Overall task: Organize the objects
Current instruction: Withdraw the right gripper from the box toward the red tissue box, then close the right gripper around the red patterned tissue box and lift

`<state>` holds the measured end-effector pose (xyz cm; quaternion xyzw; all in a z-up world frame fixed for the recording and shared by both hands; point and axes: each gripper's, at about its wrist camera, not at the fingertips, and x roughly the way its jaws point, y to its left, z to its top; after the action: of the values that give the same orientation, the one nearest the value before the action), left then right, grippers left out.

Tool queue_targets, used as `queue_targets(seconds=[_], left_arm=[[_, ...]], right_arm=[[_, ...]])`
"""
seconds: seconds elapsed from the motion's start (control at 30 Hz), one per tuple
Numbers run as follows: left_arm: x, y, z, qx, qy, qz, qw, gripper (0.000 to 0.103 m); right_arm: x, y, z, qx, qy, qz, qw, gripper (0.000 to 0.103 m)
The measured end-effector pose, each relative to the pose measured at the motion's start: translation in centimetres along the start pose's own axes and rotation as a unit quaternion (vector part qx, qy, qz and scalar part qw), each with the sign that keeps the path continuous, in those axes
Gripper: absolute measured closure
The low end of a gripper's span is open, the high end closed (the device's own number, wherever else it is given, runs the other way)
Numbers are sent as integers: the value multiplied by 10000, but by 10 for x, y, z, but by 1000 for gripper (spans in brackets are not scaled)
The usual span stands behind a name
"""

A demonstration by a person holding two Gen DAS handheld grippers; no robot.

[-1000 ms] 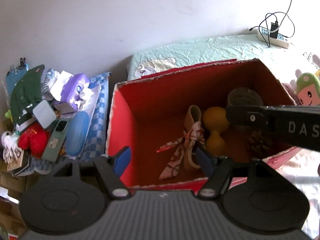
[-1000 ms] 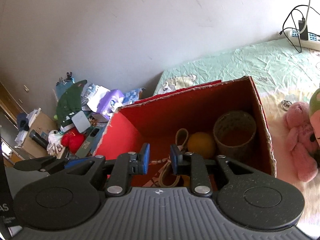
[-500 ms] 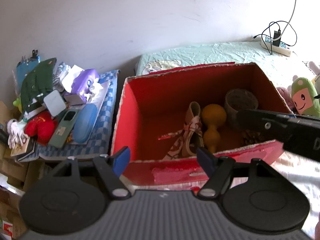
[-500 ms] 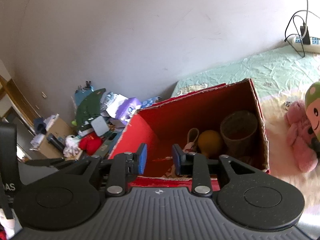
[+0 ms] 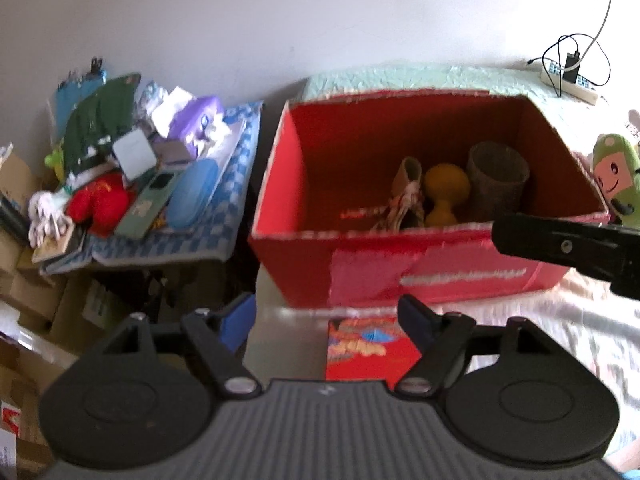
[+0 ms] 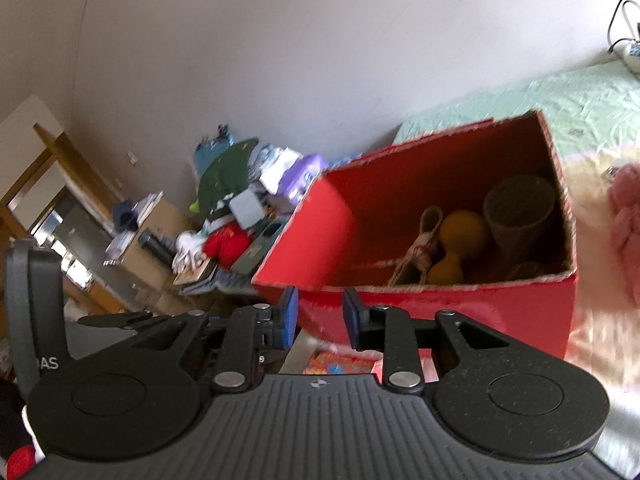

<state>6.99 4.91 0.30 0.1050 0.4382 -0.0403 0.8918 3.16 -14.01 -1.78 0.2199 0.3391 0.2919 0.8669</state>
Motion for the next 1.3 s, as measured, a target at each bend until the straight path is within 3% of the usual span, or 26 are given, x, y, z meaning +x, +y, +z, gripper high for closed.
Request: queue_targets(seconds=[0.33,0.53,0.97,1.17,1.3], left_arm=[[29,13,-33,-123,522,-395,9978,18],[36,16,-43,-125,630,-836,9944,12],[65,11,-47,1,1038,-1131,9882,11],[74,11,-45,5,1165,-1268,9851,8],[80,6,-44,76,1269,-1284,9835,12]], right_arm=[[32,-16,-23,589,828,-134,9947,74],[49,-23,-30,901,1219,-211,9882,74],[71,-37,-34,1369,1725,-267,9751,72],[77,-40,-34,1403,1860,-315,9720,66],[79,-43,-34,1418,1936,-321,9702,65]])
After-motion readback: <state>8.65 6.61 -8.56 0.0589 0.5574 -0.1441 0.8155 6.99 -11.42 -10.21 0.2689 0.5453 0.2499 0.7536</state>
